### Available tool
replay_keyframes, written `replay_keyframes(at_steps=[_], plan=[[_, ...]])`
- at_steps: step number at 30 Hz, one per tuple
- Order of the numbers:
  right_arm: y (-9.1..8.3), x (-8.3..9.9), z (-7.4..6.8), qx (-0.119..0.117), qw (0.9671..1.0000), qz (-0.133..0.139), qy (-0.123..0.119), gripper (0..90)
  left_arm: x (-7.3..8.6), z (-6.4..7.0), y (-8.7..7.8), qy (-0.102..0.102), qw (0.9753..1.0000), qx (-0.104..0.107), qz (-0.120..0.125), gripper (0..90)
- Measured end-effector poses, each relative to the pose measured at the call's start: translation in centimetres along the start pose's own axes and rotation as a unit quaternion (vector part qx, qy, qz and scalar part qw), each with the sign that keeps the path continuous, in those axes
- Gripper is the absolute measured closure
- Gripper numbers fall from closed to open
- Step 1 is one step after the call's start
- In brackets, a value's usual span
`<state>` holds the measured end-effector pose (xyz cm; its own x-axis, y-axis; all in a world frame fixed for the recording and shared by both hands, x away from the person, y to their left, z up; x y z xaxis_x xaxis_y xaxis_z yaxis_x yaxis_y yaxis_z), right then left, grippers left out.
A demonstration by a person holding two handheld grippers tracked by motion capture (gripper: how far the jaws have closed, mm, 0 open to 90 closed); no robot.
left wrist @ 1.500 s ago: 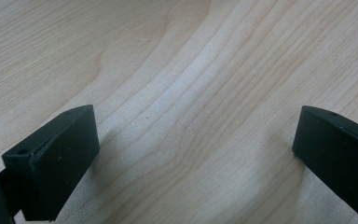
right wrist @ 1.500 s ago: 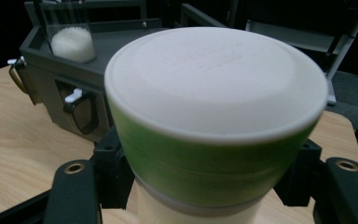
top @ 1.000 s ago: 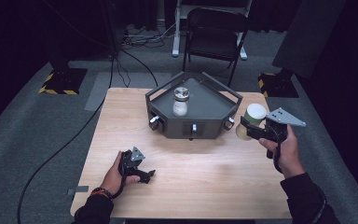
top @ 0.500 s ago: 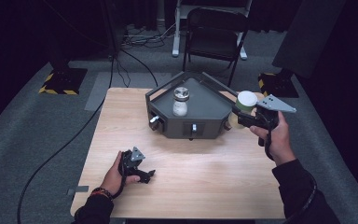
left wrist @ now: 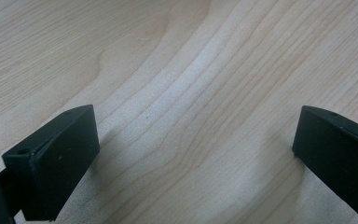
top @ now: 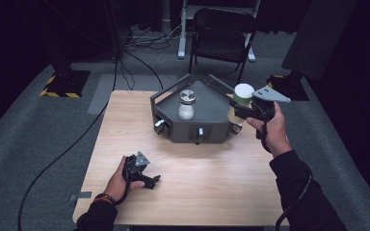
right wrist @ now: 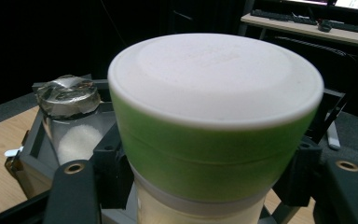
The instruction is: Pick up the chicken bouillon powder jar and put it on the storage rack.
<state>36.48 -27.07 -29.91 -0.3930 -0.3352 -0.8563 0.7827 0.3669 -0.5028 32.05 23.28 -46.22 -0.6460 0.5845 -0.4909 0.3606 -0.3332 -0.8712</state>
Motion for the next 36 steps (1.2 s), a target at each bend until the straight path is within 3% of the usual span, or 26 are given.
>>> replay_keyframes(at_steps=[18,36], plan=[[4.0,-1.8,-1.7,0.013,0.9998,-0.001,0.014,34.3,0.0,0.0,0.0,-0.001,1.0000,0.000,0.000,0.0],[6.6,-1.5,-2.1,0.018,0.9995,-0.010,0.025,34.3,0.0,0.0,0.0,-0.001,1.0000,0.000,0.000,0.0]])
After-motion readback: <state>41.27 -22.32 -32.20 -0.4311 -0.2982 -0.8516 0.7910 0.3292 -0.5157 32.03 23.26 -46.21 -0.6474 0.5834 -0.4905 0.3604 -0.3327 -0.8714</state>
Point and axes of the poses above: each handheld gripper's, and its own axes: y roughly forward along the jaws, x roughly out of its underside, z roughly to its right, the point moved 2 cm from there along y, roughly forward along the jaws, and after that the axes turned 14 degrees about -z, right-handed, at the moved point
